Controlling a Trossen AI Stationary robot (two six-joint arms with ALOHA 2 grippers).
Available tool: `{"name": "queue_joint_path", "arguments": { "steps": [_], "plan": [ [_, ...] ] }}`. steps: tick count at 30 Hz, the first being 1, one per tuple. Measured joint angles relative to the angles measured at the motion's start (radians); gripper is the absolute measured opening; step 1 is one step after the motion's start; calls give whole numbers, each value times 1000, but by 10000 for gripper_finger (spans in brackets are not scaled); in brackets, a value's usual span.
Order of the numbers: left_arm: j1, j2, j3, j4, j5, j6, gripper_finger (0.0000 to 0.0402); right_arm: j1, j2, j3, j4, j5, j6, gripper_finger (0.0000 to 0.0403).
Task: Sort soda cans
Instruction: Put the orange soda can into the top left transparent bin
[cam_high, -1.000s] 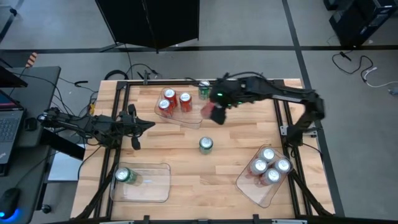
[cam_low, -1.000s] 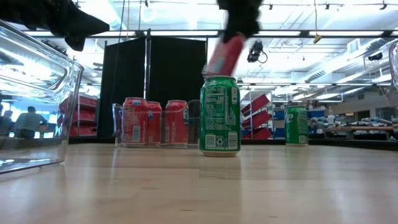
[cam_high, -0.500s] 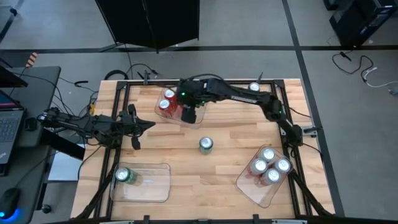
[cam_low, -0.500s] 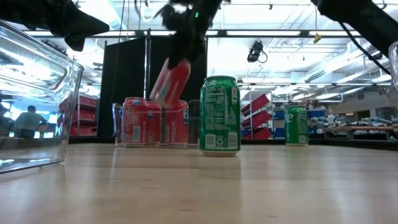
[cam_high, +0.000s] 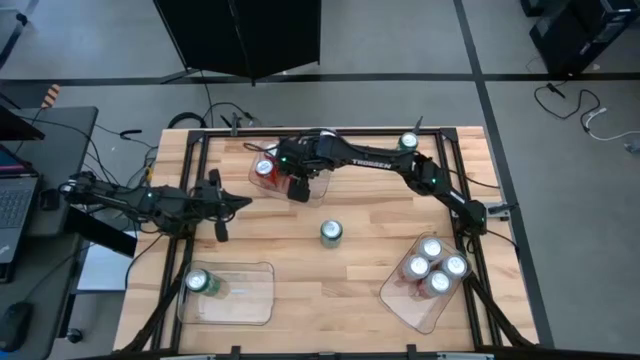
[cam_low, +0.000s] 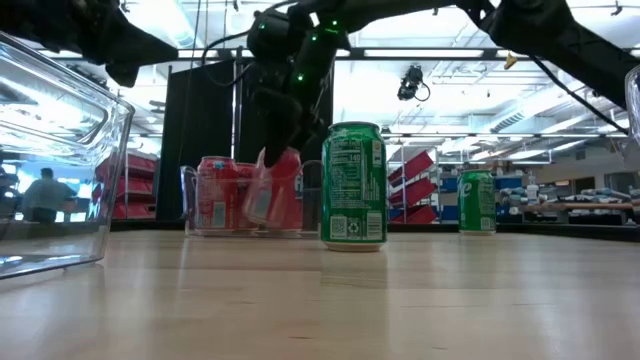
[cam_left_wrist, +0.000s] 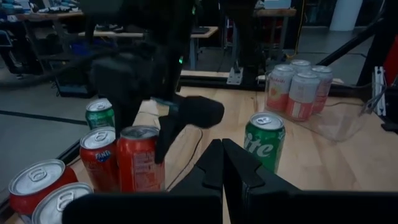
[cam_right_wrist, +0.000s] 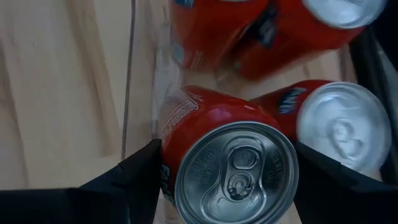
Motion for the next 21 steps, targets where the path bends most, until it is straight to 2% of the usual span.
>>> {"name": "queue_joint_path", "arguments": {
  "steps": [13,19,21],
  "plan": [
    [0,10,0,1,0,-5,0,-1,16,-15,37,0,4,274],
    [0,10,0,1,0,-9,0,-2,16,-15,56,20,17,347],
    [0,10,0,1,0,-9,0,-2,15,-15,57,22,17,360]
  ]
}}
